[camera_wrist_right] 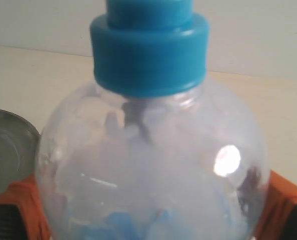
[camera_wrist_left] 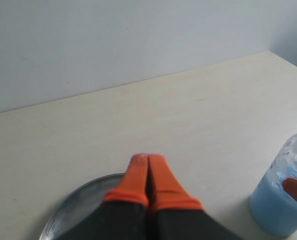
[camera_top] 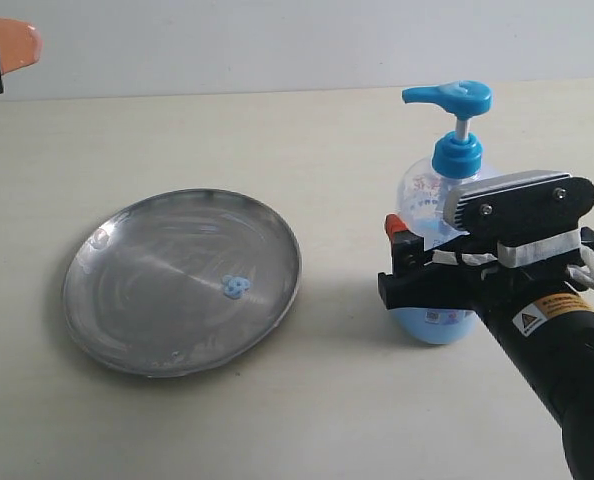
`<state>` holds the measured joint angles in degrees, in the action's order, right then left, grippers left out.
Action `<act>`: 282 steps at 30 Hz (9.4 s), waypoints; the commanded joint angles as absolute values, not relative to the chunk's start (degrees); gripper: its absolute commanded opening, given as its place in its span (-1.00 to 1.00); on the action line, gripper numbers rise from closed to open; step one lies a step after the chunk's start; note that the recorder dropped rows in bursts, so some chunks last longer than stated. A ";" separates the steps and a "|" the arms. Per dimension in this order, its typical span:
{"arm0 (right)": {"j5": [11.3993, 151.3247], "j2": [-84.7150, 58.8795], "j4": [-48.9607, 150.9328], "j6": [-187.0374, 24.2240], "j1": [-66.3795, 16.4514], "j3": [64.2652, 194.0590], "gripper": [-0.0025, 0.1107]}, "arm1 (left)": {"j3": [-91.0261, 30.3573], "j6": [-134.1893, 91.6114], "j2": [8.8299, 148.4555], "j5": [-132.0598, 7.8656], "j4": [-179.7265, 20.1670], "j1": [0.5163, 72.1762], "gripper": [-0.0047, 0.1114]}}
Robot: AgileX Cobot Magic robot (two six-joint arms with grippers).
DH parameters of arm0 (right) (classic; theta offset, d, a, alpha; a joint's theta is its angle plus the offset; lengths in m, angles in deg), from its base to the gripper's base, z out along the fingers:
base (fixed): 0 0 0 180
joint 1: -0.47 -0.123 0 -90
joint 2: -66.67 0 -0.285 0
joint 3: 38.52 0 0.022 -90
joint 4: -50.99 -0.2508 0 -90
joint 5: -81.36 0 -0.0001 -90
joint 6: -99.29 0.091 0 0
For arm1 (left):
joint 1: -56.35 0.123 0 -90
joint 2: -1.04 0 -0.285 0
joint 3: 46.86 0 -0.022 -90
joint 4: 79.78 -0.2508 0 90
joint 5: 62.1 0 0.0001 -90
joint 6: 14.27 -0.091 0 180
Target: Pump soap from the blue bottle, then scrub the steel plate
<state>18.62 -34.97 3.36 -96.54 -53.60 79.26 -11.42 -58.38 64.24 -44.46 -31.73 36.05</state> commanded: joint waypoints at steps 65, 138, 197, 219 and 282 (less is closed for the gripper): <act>69.88 15.06 -41.97 -156.06 -53.47 79.85 0.67 | -11.19 -59.27 63.92 -45.09 -31.21 35.59 -0.92; 126.89 27.06 83.09 -61.49 -53.47 100.49 -0.35 | -9.22 -60.98 65.44 -45.20 -29.27 35.59 -0.92; 115.82 43.32 98.17 -38.68 -53.47 86.30 -0.96 | -33.16 -38.05 112.64 -20.27 -52.63 24.98 -0.92; 112.66 43.32 99.42 -38.68 -53.47 85.26 -0.96 | -39.55 -38.05 124.90 -23.31 -52.63 24.98 -0.92; 110.84 43.32 99.59 -39.41 -53.47 85.26 -0.96 | -40.89 -31.58 132.15 -26.74 -60.18 24.75 -0.92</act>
<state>111.61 43.50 98.99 -39.13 -53.56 85.40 -41.62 -35.04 129.57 -26.96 -53.92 25.07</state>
